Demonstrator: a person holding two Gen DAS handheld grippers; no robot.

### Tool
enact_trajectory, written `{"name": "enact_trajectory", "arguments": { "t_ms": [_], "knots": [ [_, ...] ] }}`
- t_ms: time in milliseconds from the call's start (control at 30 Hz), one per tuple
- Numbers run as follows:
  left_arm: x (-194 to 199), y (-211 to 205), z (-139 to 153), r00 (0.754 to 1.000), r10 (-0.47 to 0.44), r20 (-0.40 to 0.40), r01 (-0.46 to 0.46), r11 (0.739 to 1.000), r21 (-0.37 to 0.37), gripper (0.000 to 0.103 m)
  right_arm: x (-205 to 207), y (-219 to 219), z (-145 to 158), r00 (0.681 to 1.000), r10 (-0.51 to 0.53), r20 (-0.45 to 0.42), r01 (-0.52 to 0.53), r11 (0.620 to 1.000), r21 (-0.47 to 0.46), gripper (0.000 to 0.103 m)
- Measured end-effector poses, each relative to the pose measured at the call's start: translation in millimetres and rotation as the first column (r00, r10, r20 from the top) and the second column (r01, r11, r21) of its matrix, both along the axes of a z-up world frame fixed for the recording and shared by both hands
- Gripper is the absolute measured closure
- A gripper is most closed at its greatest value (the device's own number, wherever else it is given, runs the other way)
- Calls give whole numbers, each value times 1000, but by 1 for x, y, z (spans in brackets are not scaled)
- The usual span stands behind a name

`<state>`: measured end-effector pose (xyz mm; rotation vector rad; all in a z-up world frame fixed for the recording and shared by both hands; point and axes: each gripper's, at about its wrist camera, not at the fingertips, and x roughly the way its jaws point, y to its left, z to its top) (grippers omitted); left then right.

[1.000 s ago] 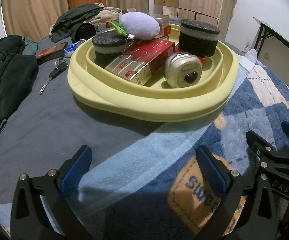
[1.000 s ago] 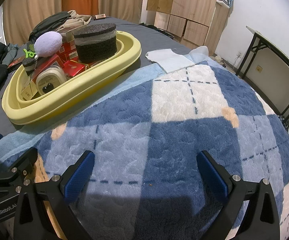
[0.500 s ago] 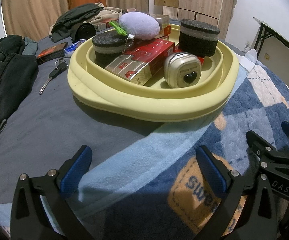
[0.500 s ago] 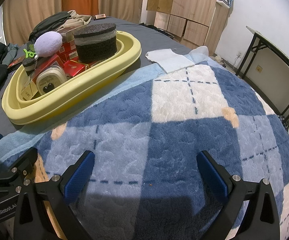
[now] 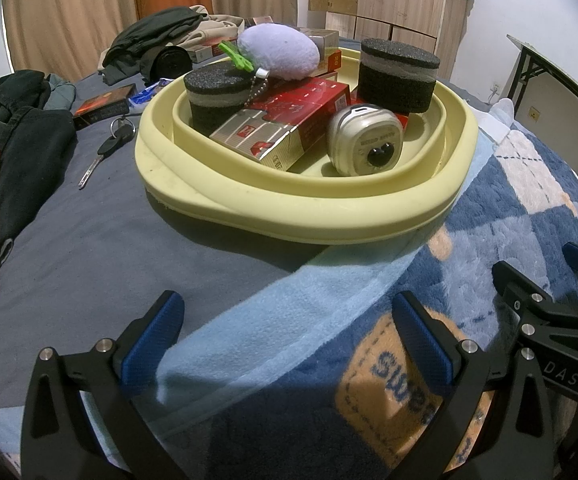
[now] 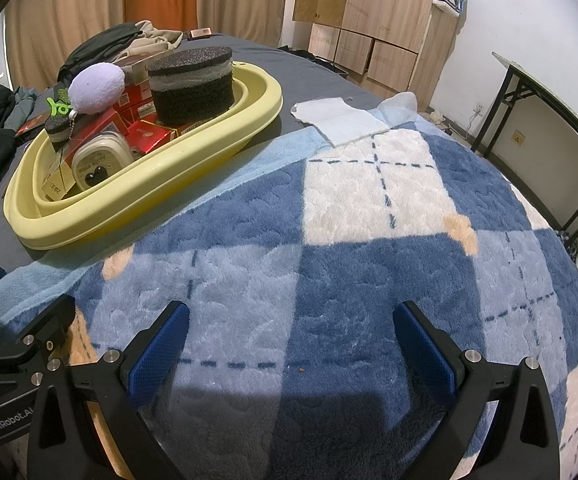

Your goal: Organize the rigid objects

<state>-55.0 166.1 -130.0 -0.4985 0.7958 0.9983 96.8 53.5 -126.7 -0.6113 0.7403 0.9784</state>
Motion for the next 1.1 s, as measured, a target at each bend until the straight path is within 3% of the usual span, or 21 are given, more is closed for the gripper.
{"name": "enact_trajectory", "arguments": {
  "t_ms": [1100],
  "knots": [
    [1, 0, 0, 1000, 0, 0, 0, 1000, 0, 0, 0, 0, 1, 1000, 0, -1, 0, 1000, 0, 0]
  ]
}}
